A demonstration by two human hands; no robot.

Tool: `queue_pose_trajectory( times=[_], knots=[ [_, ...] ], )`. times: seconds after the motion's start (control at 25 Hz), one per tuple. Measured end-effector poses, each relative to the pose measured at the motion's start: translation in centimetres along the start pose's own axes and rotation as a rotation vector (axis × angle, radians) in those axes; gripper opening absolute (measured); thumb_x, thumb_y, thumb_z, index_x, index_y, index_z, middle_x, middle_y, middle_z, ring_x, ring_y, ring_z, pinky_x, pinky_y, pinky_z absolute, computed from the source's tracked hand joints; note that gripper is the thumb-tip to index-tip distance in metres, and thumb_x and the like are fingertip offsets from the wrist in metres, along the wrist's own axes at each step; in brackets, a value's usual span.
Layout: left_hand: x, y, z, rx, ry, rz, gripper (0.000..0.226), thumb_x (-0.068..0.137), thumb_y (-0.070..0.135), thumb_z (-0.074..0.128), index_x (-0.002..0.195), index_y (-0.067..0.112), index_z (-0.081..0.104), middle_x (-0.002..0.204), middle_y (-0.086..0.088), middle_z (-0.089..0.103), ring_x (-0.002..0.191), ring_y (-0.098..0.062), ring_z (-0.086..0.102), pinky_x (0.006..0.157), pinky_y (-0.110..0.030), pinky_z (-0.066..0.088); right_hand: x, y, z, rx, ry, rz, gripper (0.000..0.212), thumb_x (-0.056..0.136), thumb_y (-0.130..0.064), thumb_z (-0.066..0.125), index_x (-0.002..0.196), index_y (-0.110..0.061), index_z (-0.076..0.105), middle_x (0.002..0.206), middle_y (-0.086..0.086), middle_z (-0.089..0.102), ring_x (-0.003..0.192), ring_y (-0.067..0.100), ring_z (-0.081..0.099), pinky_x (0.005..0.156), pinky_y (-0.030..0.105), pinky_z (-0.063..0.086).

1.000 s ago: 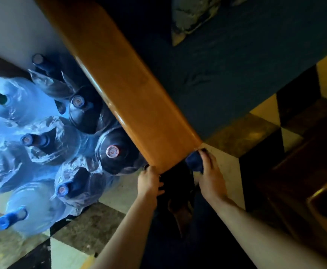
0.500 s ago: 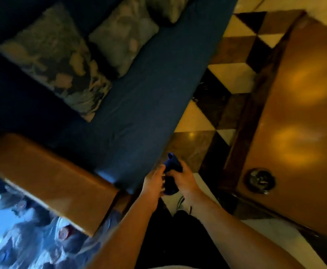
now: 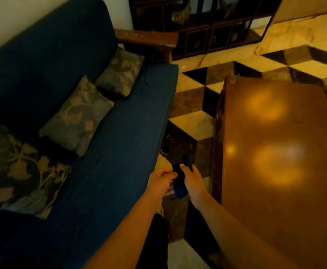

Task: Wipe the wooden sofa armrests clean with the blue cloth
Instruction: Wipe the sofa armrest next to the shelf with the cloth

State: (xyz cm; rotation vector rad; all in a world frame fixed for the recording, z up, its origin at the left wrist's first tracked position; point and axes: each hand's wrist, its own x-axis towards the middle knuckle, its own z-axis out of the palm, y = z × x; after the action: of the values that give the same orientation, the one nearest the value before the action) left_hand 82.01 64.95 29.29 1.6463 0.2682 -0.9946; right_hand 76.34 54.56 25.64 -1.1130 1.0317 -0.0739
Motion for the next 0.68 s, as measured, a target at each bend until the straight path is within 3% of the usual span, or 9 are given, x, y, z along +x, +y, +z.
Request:
queue_pose_trajectory(
  times=[0.12, 0.24, 0.32, 0.4, 0.52, 0.68],
  knots=[
    [8.0, 6.6, 0.5, 0.03, 0.001, 0.055, 0.024, 0.092, 0.006, 0.073, 0.115, 0.002, 0.071, 0.106, -0.02, 0.077, 0.093, -0.034, 0.077, 0.086, -0.055, 0.062, 7.7, -6.2, 2.4, -0.003, 0.016, -0.03, 0.021, 0.101, -0.036, 0.06, 0.118, -0.024, 0.062, 0.107, 0.007, 0.07, 0.095, 0.028, 0.071, 0.08, 0.042, 0.059],
    [16.2, 13.8, 0.1, 0.064, -0.018, 0.086, 0.013, 0.092, 0.009, 0.072, 0.105, 0.009, 0.074, 0.094, -0.014, 0.078, 0.076, -0.023, 0.077, 0.071, -0.04, 0.064, 14.9, -13.7, 4.7, -0.053, 0.108, -0.056, 0.028, 0.101, -0.039, 0.06, 0.124, -0.023, 0.058, 0.113, 0.007, 0.067, 0.101, 0.029, 0.068, 0.087, 0.045, 0.057],
    [19.9, 18.1, -0.2, 0.081, -0.017, 0.082, 0.007, 0.094, 0.013, 0.067, 0.097, 0.014, 0.073, 0.087, -0.01, 0.077, 0.068, -0.017, 0.074, 0.064, -0.032, 0.06, 18.1, -18.7, 5.4, -0.047, 0.144, -0.053, 0.021, 0.101, -0.042, 0.059, 0.116, -0.027, 0.056, 0.104, 0.002, 0.065, 0.095, 0.025, 0.066, 0.091, 0.046, 0.055],
    [23.6, 23.0, 0.0, 0.074, -0.013, 0.064, 0.009, 0.097, 0.015, 0.063, 0.093, 0.014, 0.071, 0.084, -0.009, 0.075, 0.068, -0.017, 0.071, 0.063, -0.032, 0.058, 21.5, -23.8, 5.7, -0.057, 0.161, -0.047, 0.017, 0.102, -0.043, 0.057, 0.112, -0.03, 0.052, 0.098, -0.002, 0.062, 0.092, 0.023, 0.064, 0.095, 0.047, 0.053],
    [29.5, 29.9, 1.6, 0.076, -0.009, 0.05, 0.011, 0.098, 0.016, 0.062, 0.095, 0.009, 0.07, 0.08, -0.009, 0.073, 0.067, -0.019, 0.069, 0.06, -0.032, 0.059, 27.0, -30.7, 5.3, -0.062, 0.148, -0.078, 0.021, 0.103, -0.043, 0.055, 0.119, -0.029, 0.054, 0.109, 0.003, 0.066, 0.104, 0.03, 0.065, 0.104, 0.053, 0.05],
    [37.1, 37.4, 5.8, 0.082, 0.014, 0.058, 0.013, 0.099, 0.015, 0.059, 0.096, 0.008, 0.069, 0.075, -0.008, 0.071, 0.062, -0.018, 0.067, 0.058, -0.031, 0.058, 36.5, -37.6, 4.6, -0.048, 0.147, -0.081, 0.029, 0.104, -0.044, 0.053, 0.127, -0.027, 0.055, 0.112, 0.004, 0.067, 0.103, 0.029, 0.066, 0.1, 0.051, 0.051]
  ],
)
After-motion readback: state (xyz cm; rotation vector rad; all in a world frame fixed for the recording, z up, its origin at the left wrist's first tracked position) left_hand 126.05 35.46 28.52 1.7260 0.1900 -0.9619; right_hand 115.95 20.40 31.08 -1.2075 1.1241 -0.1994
